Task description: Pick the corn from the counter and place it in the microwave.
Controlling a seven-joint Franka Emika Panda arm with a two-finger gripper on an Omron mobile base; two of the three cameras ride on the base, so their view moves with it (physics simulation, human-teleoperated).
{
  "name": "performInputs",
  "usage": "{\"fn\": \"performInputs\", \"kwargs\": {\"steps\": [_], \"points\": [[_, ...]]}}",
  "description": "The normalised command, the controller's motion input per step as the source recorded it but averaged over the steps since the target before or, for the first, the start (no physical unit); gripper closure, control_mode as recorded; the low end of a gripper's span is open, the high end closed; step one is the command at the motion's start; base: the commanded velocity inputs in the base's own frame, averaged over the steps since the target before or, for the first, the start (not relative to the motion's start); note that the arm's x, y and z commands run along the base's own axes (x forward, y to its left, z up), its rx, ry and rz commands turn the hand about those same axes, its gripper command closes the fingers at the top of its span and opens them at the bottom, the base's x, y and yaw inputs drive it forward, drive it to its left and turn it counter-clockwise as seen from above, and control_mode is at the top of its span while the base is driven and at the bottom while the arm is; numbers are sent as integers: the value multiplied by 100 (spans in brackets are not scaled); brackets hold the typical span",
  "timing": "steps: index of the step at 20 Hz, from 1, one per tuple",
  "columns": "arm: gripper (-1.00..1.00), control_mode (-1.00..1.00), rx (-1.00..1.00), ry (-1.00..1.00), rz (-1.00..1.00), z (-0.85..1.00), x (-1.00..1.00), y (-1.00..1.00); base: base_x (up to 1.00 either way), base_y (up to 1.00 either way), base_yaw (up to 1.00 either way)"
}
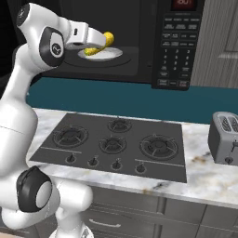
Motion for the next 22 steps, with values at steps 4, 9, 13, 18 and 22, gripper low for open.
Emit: {"fn": "performInputs", "kwargs": {"steps": [4, 9, 13, 18, 22], "points": [[100, -100, 4, 0, 8, -19, 24, 14, 0, 0, 0], [100, -100, 3, 1, 6, -1, 38, 7, 0, 0, 0], [100, -100, 4, 2, 5, 0, 29, 11, 0, 0, 0], [100, -100, 6, 8, 3, -2, 20, 21, 0, 0, 0], [100, -100, 8, 5, 0, -2, 34, 19, 0, 0, 0]]}}
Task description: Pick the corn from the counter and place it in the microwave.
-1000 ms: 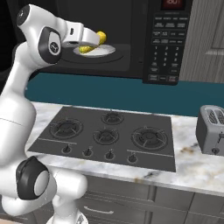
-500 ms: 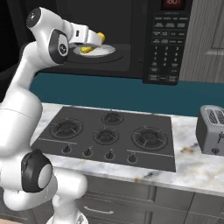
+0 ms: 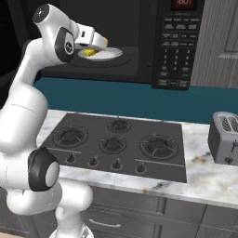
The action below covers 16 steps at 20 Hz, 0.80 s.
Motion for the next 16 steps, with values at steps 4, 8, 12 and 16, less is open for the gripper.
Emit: {"fn": "performInputs", "kwargs": {"steps": [4, 8, 12, 16], "points": [[100, -100, 6, 1, 0, 0, 44, 4, 0, 0, 0], [100, -100, 5, 2, 0, -13, 41, 9, 0, 0, 0], [100, -100, 4, 4, 0, -32, 34, 10, 0, 0, 0], [100, -100, 5, 2, 0, -8, 26, 9, 0, 0, 0]]}}
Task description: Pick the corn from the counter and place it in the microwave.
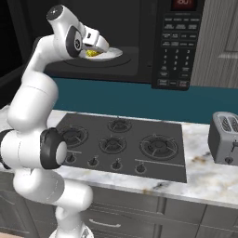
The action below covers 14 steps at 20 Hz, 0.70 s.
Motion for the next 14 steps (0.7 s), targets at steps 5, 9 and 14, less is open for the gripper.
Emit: {"fn": "performInputs", "kwargs": {"steps": [5, 9, 14], "points": [[100, -100, 4, 0, 0, 0, 23, 6, 0, 0, 0], [100, -100, 3, 0, 0, -3, 27, 4, 0, 0, 0], [100, -100, 3, 0, 0, -15, 13, 15, 0, 0, 0]]}}
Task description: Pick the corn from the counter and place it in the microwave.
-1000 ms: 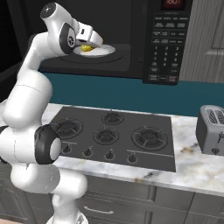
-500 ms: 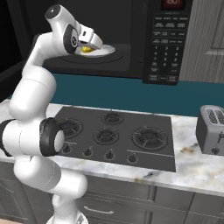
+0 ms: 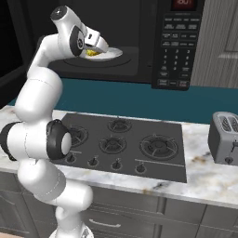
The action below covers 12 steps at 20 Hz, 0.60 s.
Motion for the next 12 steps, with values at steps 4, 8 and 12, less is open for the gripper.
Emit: {"fn": "performInputs", "kwargs": {"steps": [4, 8, 12], "points": [[100, -100, 3, 0, 0, -14, 19, 12, 0, 0, 0], [100, -100, 3, 0, 0, -9, 30, 15, 0, 0, 0], [100, -100, 2, 1, 0, -17, 23, 3, 0, 0, 0]]}}
